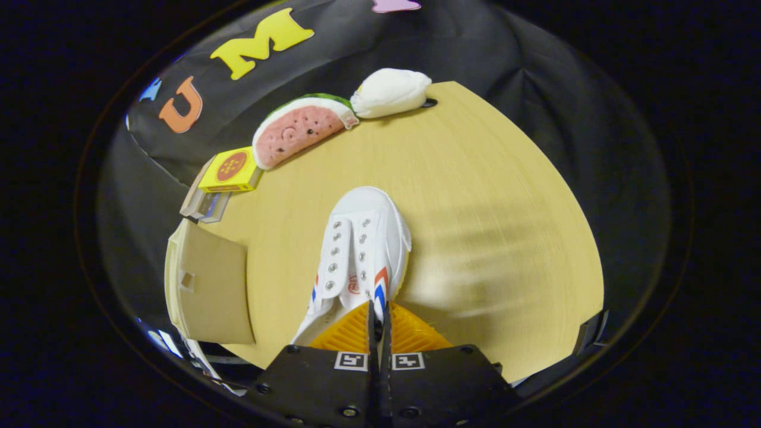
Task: Open the storage box then place both shoes into the box .Put the left shoe in first, then the right shoe, with the right side of both shoes facing outward in a uniform manner.
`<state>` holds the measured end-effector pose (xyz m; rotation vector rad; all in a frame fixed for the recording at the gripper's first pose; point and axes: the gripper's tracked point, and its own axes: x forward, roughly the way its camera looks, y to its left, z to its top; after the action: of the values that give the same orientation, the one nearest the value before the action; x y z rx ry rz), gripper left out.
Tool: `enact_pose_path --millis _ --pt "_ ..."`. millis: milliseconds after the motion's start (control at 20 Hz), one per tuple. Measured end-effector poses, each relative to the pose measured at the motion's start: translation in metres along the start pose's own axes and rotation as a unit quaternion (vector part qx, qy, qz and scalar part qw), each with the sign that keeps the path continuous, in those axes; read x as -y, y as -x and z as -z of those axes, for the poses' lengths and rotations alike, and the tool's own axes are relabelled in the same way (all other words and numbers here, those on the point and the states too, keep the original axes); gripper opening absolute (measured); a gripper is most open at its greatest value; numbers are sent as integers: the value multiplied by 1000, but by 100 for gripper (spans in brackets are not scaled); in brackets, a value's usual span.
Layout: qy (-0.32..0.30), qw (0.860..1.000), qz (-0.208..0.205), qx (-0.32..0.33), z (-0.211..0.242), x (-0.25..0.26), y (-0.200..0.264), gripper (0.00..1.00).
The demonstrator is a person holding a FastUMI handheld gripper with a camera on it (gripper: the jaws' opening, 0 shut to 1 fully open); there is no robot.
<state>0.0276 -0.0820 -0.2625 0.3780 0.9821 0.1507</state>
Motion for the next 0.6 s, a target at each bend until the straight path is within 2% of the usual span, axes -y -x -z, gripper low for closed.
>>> enact_pose_path --millis 200,400,600 --pt "30 999 1 38 -3 -64 36 0" --pt "25 997 -39 60 -1 -151 65 0" --pt "46 994 -57 84 2 -233 75 0"
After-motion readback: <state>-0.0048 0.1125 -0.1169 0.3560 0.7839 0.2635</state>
